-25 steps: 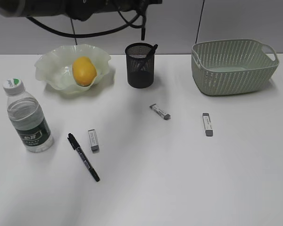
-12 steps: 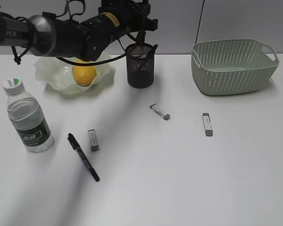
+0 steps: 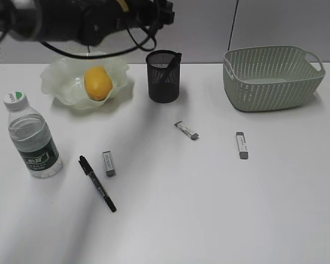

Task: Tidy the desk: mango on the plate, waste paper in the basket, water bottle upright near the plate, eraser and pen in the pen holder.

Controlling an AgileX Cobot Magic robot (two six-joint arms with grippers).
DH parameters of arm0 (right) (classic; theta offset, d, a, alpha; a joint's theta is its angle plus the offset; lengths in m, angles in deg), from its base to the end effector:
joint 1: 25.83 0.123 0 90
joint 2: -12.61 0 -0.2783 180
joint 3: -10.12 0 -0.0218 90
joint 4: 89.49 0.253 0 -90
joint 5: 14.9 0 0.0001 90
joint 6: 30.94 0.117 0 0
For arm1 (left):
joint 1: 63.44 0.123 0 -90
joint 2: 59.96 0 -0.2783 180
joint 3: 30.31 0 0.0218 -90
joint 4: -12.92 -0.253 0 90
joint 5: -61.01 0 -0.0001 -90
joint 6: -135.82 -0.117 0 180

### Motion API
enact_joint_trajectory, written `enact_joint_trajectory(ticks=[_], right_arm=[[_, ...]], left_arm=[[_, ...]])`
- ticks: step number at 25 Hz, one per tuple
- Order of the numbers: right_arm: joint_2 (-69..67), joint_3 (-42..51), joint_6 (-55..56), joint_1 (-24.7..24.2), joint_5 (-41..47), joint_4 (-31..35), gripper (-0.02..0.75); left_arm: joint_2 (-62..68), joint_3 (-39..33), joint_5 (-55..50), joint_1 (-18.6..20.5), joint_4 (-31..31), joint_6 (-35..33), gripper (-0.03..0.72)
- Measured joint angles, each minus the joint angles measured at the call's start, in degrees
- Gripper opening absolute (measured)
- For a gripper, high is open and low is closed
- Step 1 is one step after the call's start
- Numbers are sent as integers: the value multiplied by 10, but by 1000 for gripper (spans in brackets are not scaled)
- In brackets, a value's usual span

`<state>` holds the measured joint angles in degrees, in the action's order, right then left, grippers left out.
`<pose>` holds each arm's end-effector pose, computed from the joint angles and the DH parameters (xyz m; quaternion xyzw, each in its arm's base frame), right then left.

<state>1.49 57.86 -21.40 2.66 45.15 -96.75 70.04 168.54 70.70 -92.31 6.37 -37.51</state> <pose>0.0361 0.0050 0.2702 -0.1408 0.8479 0.1054 0.5001 0.4695 -0.2614 0.2418 0.1976 0.7489 -0.1660 0.6104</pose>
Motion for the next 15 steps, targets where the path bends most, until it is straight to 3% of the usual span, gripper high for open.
enact_joint_trajectory(ticks=[6,15], right_arm=[[0,0,0,0,0,0,412],[0,0,1,0,-1,-1,412]], left_arm=[[-192,-39,-254,0,-40,-1,465],[-535,-307,-603,0,-46,33,435]])
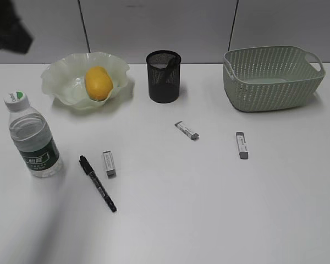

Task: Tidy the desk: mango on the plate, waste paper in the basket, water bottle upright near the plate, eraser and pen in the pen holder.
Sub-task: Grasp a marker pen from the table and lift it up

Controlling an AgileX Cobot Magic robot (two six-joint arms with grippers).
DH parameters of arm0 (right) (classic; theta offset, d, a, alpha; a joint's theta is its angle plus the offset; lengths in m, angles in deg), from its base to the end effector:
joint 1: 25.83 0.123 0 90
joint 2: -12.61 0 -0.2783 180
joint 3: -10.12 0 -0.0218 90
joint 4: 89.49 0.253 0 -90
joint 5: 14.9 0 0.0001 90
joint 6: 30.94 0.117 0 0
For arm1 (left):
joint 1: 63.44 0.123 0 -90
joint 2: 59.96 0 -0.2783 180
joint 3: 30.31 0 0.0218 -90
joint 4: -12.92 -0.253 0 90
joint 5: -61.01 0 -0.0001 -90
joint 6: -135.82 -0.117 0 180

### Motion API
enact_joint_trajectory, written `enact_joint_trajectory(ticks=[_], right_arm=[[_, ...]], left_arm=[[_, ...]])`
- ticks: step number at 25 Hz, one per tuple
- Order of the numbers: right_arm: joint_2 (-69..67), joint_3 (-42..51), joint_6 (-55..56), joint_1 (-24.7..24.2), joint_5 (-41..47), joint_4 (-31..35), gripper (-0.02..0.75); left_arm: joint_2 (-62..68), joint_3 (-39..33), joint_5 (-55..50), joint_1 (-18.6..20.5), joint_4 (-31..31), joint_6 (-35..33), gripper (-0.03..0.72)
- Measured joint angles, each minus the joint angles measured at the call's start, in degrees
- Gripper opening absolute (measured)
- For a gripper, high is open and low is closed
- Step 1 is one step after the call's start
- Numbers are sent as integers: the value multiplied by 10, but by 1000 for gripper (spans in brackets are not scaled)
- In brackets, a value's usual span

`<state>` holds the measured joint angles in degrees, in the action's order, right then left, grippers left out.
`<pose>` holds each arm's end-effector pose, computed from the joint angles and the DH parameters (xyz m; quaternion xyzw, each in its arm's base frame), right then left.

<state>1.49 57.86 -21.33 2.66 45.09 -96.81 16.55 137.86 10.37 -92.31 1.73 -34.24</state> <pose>0.0362 0.0050 0.2703 -0.1403 0.8477 0.1053 0.5007 0.2397 -0.1121 0.3361 0.1844 0.9143 -0.0288 0.3595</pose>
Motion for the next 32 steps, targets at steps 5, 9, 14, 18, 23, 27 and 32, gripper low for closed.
enact_joint_trajectory(ticks=[5,9,14,18,23,27,32], right_arm=[[0,0,0,0,0,0,411],[0,0,0,0,0,-1,411],[0,0,0,0,0,-1,411],[0,0,0,0,-1,-2,411],[-56,-15,-15,0,-48,1,411],[-262,-27,-46,0,-129,41,411],[-633,-124,-144,3,-195,156,411]], left_arm=[[-206,-147,-83,0,22,9,435],[-376,-234,-105,0,43,10,435],[-532,-311,-131,0,45,-5,433],[-604,-340,-107,0,46,-13,432],[-634,-343,-101,0,47,-17,432],[-657,-344,-101,24,54,-17,432],[-689,-344,-100,116,55,-17,423]])
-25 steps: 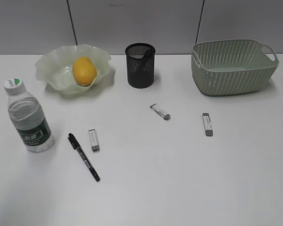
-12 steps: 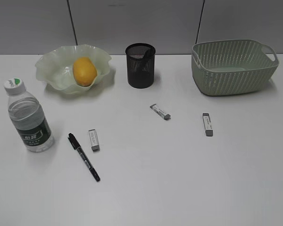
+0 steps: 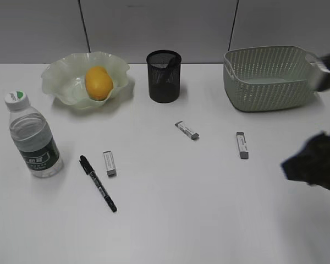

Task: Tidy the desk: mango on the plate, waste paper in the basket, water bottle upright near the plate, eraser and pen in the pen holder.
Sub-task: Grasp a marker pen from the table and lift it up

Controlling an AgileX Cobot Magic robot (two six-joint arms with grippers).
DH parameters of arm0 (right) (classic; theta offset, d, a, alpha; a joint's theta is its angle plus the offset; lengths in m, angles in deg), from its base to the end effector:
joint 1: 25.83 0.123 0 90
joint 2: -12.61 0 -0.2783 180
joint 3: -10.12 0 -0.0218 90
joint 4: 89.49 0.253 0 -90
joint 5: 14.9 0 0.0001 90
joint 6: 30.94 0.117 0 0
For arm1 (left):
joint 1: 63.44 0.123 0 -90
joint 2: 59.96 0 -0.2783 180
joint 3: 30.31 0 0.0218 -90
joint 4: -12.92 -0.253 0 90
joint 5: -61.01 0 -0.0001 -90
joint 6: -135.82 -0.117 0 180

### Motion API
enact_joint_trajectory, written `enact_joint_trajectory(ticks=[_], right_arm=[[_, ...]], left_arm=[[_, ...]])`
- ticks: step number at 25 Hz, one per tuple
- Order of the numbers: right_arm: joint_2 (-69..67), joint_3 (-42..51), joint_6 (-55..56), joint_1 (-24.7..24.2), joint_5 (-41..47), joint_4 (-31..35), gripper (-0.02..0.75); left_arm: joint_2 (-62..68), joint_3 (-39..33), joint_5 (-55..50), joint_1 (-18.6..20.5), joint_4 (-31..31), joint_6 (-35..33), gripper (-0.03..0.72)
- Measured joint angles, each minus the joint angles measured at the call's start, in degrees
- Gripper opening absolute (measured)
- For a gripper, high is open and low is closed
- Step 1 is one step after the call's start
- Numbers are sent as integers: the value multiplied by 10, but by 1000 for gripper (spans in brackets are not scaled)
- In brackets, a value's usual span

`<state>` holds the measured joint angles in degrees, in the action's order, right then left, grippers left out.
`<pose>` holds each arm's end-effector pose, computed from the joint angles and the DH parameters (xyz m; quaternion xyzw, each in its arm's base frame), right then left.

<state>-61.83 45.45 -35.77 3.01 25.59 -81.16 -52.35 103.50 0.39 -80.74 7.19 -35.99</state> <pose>0.1953 0.1201 0.2252 -0.2397 0.9346 0.1117 0.2379 0.0237 0.0033 0.2788 0.0637 0.8372 -0.0707 0.5386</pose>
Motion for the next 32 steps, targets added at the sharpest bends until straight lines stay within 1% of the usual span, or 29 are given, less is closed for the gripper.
enact_joint_trajectory(ticks=[2,3,6,9,13,16,20,24,27,32], right_arm=[[-118,-78,-30,19,-8,32,411],[-176,-121,-39,36,-8,36,411],[-313,-245,-48,90,-1,33,411],[-418,-355,-50,131,18,34,411],[-523,-475,-50,161,49,34,411],[-583,-547,-50,183,71,33,411],[-640,-611,-44,208,88,34,411],[-679,-649,-27,227,90,25,411],[-700,-664,-16,241,91,5,411],[-724,-668,1,251,90,-20,411]], left_arm=[[0,0,0,38,0,0,417],[0,0,1,57,0,0,415],[0,0,1,92,0,0,414],[0,0,1,100,1,0,414],[0,0,1,100,1,0,414],[0,0,1,100,1,0,412],[0,0,1,100,2,0,372],[0,0,1,100,2,0,330],[0,0,1,100,2,0,307],[0,0,1,100,2,0,288]])
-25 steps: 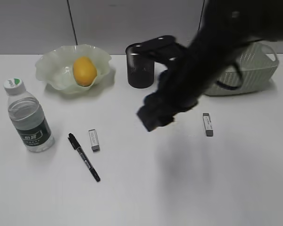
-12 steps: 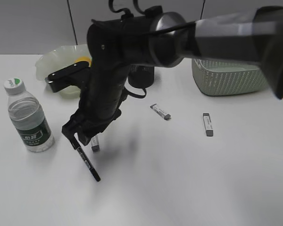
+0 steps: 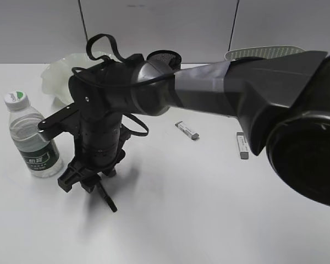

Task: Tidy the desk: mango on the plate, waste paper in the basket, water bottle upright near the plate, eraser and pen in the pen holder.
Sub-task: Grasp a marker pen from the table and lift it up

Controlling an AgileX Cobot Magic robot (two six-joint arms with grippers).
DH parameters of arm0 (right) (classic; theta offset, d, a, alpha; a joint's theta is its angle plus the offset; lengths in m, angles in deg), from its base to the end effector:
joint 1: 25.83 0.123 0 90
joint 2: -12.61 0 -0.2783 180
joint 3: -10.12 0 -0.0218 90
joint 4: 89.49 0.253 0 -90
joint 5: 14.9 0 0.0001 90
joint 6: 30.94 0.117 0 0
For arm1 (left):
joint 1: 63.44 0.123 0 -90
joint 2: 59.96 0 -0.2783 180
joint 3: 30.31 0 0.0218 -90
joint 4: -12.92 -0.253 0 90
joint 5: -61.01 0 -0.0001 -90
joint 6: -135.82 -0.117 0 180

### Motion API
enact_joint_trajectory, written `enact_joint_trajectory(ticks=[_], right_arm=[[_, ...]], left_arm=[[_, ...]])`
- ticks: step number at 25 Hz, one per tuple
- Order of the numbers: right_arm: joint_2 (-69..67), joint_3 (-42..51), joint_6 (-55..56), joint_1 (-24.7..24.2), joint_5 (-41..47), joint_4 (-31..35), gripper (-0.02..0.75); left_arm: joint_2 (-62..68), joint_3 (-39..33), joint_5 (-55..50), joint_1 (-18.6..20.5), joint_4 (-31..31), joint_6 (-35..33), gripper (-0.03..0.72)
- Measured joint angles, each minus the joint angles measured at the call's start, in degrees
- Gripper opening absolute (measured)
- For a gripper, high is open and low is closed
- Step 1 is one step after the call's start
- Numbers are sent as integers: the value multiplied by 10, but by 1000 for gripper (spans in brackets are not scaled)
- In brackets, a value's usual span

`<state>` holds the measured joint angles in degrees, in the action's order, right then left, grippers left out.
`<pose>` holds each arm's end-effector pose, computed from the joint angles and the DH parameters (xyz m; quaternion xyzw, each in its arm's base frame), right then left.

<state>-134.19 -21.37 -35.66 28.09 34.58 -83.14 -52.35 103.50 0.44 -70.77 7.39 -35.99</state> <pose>0.2875 0.4113 0.0745 -0.4584 0.8776 0.0973 0.1008 0.0228 0.0070 0.2789 -0.0091 0.8394 -0.0254 0.5428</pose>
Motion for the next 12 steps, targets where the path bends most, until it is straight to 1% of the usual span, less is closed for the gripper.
enact_joint_trajectory(ticks=[4,6,9,12], right_arm=[[-2,0,5,6,-8,-11,391],[-2,-1,6,8,-12,-12,351],[-7,-1,6,9,-12,-14,267],[-13,-3,6,9,-8,-16,236]], left_arm=[[0,0,0,0,0,0,288],[0,0,0,0,0,0,288],[0,0,0,0,0,0,288],[0,0,0,0,0,0,288]])
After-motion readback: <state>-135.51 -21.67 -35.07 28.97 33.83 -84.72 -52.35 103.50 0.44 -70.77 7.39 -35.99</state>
